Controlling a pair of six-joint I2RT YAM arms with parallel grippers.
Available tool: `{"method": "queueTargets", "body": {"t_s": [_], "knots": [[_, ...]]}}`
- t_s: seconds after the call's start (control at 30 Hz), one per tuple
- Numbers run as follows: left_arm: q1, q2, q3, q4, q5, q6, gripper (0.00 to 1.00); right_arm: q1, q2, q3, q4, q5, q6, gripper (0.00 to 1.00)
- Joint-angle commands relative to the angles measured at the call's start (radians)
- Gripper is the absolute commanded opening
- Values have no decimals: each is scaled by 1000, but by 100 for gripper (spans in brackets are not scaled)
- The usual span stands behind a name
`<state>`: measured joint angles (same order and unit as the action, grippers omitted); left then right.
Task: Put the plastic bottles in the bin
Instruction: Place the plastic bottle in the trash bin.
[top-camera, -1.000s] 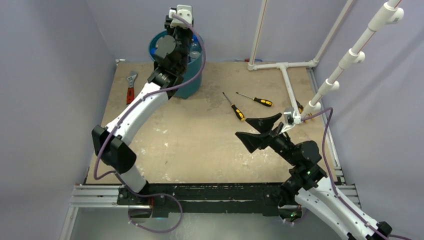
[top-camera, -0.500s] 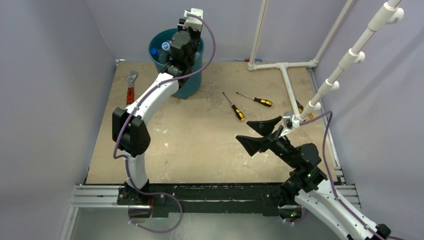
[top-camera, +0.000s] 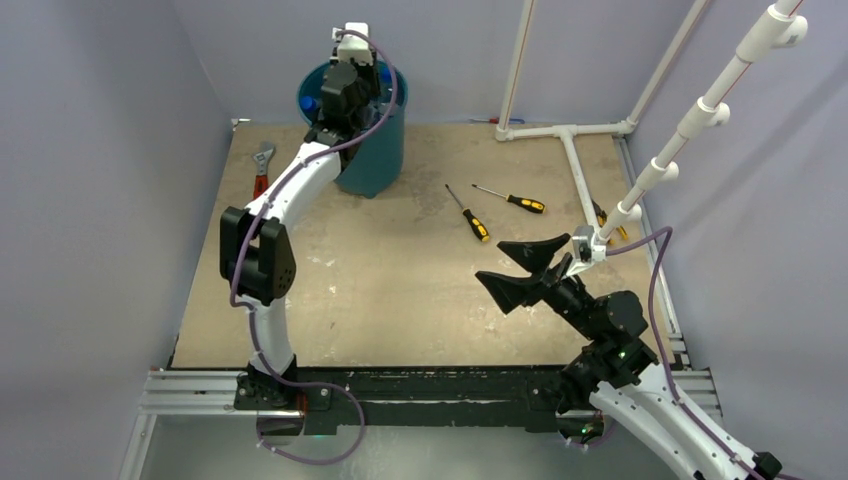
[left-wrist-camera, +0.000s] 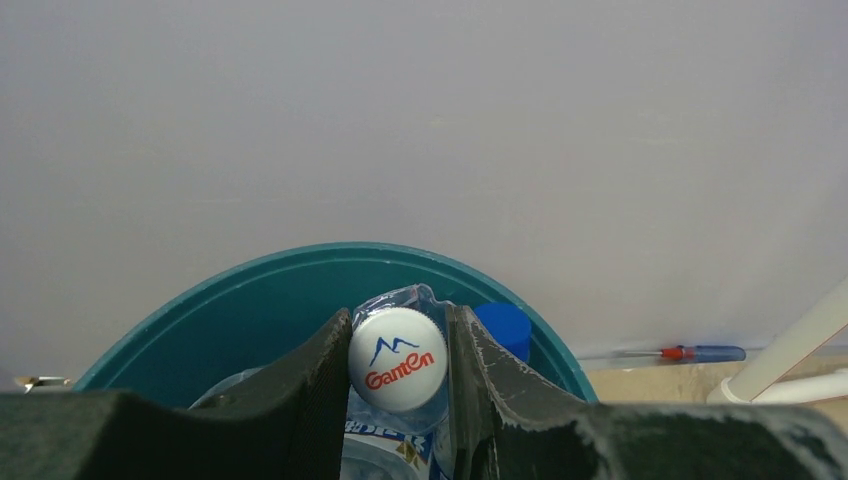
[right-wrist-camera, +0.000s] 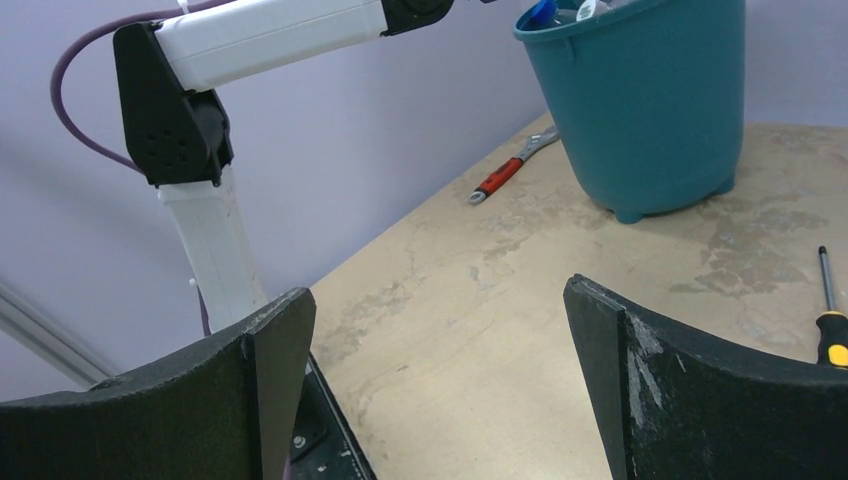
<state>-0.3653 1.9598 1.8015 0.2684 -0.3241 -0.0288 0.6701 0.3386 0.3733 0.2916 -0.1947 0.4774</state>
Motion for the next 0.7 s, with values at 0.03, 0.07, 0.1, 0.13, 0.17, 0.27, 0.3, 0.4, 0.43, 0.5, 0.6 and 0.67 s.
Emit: {"method": "queueTargets", "body": {"t_s": [0.03, 0.07, 0.1, 0.13, 0.17, 0.27, 0.3, 0.4, 0.43, 0.5, 0.6, 0.67], "knots": [[23, -10, -34, -9, 51, -68, 0, 9, -12, 3, 13, 18, -18, 98], [26, -10, -40, -8, 51, -71, 0, 9, -11, 3, 14, 18, -19, 98], [29, -10, -53, -6, 52, -72, 0, 9, -10, 2, 14, 19, -19, 98], [32, -11, -61, -6, 54, -75, 0, 9, -9, 1, 14, 20, -19, 98], [34, -11, -64, -9, 56, -81, 0, 9, -9, 1, 12, 21, -20, 98], [43, -5, -59, -42, 66, -98, 0, 9, -7, 6, 8, 24, -22, 98], [43, -4, -61, -50, 68, -99, 0, 9, -4, 7, 7, 26, -23, 98], [47, 0, -57, -79, 72, -99, 0, 9, 5, 14, 6, 29, -24, 98], [49, 1, -57, -86, 72, -99, 0, 10, 10, 17, 5, 29, -25, 98], [52, -4, -62, -95, 77, -99, 0, 10, 19, 23, 3, 30, -27, 98], [54, -31, -81, -90, 81, -100, 0, 10, 28, 31, -2, 33, -30, 98], [54, -59, -98, -78, 86, -100, 4, 10, 33, 36, -5, 37, -32, 98]]}}
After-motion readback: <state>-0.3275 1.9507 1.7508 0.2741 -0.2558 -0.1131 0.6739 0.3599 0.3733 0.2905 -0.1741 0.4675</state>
